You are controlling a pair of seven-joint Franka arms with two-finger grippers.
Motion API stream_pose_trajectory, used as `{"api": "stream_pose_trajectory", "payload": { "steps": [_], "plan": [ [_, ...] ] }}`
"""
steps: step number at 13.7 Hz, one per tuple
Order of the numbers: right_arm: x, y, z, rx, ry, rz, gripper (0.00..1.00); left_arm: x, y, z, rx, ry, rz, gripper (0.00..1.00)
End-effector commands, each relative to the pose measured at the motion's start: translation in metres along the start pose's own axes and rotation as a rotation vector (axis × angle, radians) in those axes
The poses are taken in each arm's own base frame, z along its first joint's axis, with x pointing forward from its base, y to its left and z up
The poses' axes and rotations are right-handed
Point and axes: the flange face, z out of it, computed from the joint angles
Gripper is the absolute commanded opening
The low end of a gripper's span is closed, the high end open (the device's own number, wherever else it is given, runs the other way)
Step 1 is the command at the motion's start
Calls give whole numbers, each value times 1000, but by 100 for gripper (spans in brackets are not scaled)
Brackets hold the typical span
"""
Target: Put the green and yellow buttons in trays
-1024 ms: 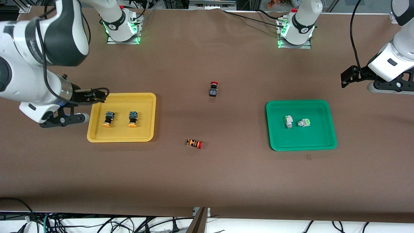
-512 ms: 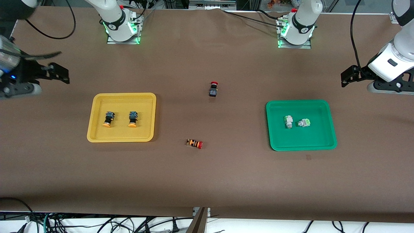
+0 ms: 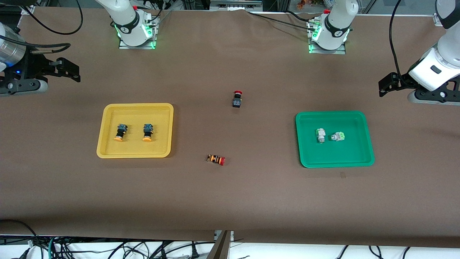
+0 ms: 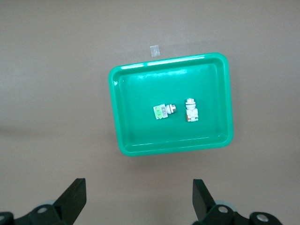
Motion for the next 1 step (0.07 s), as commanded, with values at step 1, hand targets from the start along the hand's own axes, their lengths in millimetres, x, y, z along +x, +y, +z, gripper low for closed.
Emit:
{"api": "stream_pose_trajectory", "payload": {
  "steps": [1],
  "plan": [
    [3, 2, -1, 14, 0, 14, 100, 3, 1, -5, -18, -7, -2, 100]
  ]
}}
